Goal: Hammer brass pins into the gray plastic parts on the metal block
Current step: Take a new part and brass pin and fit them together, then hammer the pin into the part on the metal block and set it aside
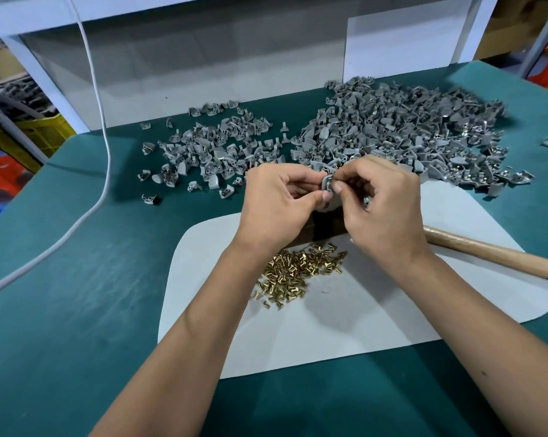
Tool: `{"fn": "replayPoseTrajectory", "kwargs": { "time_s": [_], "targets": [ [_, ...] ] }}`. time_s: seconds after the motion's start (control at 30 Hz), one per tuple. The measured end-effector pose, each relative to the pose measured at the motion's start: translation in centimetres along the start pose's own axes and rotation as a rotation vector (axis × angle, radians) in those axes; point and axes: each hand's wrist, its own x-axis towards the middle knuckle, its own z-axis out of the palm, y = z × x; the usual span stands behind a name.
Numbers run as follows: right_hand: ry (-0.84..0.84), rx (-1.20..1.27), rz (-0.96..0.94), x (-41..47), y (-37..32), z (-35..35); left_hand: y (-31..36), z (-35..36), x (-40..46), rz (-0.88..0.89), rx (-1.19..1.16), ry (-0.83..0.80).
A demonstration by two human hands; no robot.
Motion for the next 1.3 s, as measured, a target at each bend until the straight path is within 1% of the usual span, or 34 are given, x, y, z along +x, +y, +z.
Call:
{"fn": "replayPoseTrajectory", "kwargs": {
  "time_s": [0.23,0.33,0.43,0.5,0.57,0.6,0.67,0.73,0.77,0.83,0.93,1.0,1.07,1.13,1.23,1.3],
  "targets": [
    [0.024,-0.007,0.03,-0.1,-0.1,0.5,-0.3,0.3,-0.1,0.018,0.08,0.025],
    [-0.003,-0.02,0.05,0.1,0.0,0.5,-0.4,0.3,-0.1,0.054,0.176,0.009],
    [-0.077,-0.029,0.043,0.3,-0.3,0.0,-0.5,0.0,0.1,0.108,0.297,0.012],
    [-0.145,-0.025,0.034,0.8,-0.3,-1.0,-0.6,-0.6,0.3,0.127,0.356,0.058],
    [-0.233,-0.083,0.082,1.8,0.4,-2.8,-0.6,-1.3,0.5,0.078,0.393,0.071],
    [-0.315,-0.161,0.132,2.4,1.0,-3.9,-0.8,-1.8,0.5,0.025,0.37,0.055],
    [-0.552,-0.377,0.238,3.3,2.3,-6.2,-1.1,-2.8,0.7,-0.054,0.276,0.029],
    [-0.757,-0.499,0.308,3.5,3.1,-7.7,-1.2,-3.8,0.9,-0.027,0.277,0.014],
    [-0.807,-0.506,0.321,3.5,3.2,-8.0,-1.3,-4.1,1.0,-0.002,0.299,-0.005],
    [-0.857,-0.519,0.331,3.3,3.2,-8.2,-1.4,-4.5,1.0,0.035,0.361,-0.061],
    [-0.939,-0.612,0.316,2.9,3.4,-8.0,-1.8,-4.8,0.9,0.075,0.446,-0.115],
    [-0.925,-0.638,0.307,2.8,3.7,-7.8,-2.1,-5.0,0.9,0.068,0.448,-0.138],
    [-0.908,-0.633,0.294,2.8,3.9,-7.9,-2.5,-5.2,0.8,0.003,0.351,-0.156],
    [-0.905,-0.601,0.268,3.1,4.0,-7.9,-2.8,-5.4,0.7,-0.068,0.228,-0.133],
    [-0.784,-0.333,0.35,3.6,3.4,-7.9,-3.1,-5.5,0.7,-0.1,0.144,-0.1],
    [-0.687,-0.2,0.345,4.0,2.5,-7.3,-3.2,-5.4,0.7,-0.102,0.134,-0.104]
  ]
}}
